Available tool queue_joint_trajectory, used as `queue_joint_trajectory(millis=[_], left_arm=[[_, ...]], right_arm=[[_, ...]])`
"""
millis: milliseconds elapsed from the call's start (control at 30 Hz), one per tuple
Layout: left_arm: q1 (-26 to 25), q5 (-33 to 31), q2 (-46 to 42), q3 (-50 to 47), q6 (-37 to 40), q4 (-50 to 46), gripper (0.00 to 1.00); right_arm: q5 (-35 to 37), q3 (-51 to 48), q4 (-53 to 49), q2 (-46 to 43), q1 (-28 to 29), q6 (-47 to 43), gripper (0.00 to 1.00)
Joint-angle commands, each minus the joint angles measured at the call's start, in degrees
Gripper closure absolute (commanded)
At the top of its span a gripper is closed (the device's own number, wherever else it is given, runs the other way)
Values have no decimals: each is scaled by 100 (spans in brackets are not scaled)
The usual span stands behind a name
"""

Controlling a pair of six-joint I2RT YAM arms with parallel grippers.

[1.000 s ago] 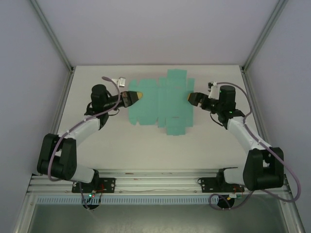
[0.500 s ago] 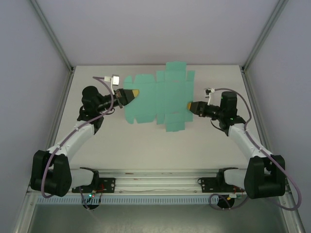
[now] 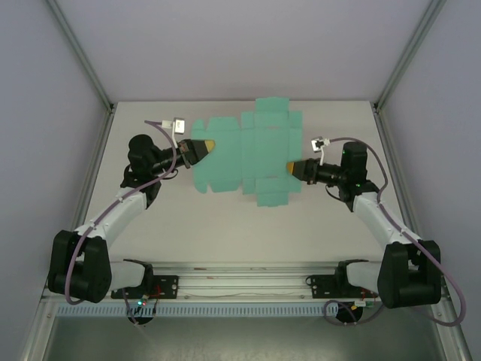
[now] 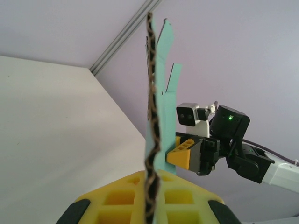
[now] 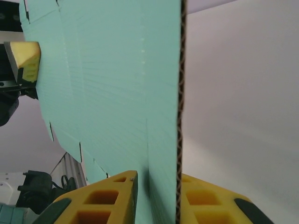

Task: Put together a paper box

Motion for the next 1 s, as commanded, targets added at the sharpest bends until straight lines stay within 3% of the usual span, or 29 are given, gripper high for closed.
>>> queue_joint_trajectory(millis=[0,100,267,433,500,600,633,667,700,733,767,900,967], left_arm=[[-36,-5,-11,-26,103,56,100],[-35,-155,-48,-10,288,-219,100],[-36,-422,-185,-53,554,-623,100],[-36,-452,-222,-87,583,-647,100],[-36,-452,-209,-88,554,-624,100],[-36,-446,-151,-67,551,-644,100],[-36,-518,-136,-52,581,-739,100],[-36,-689,-141,-29,672,-973,91],[-36,-932,-161,9,801,-1336,58],[-36,-1341,-208,50,1064,-1822,18],[-36,-1811,-256,75,1255,-2287,0],[-32,-3598,-539,-45,1554,-3533,0],[-27,-4086,-660,-65,1599,-3956,0]], right_arm=[[-207,239,-58,-90,32,-262,80],[21,317,-354,-114,35,-366,85],[652,460,-1054,-127,31,-665,77],[238,482,-1048,-64,28,-727,81],[116,499,-997,-21,32,-734,85],[238,548,-1003,16,32,-725,100],[387,573,-1068,24,42,-745,100],[544,605,-1179,33,51,-828,100],[723,650,-1372,54,69,-982,100],[957,715,-1644,88,121,-1210,100],[1203,763,-1875,139,181,-1395,100],[1975,991,-2712,611,515,-2250,100],[2488,1147,-2944,957,704,-2515,100]])
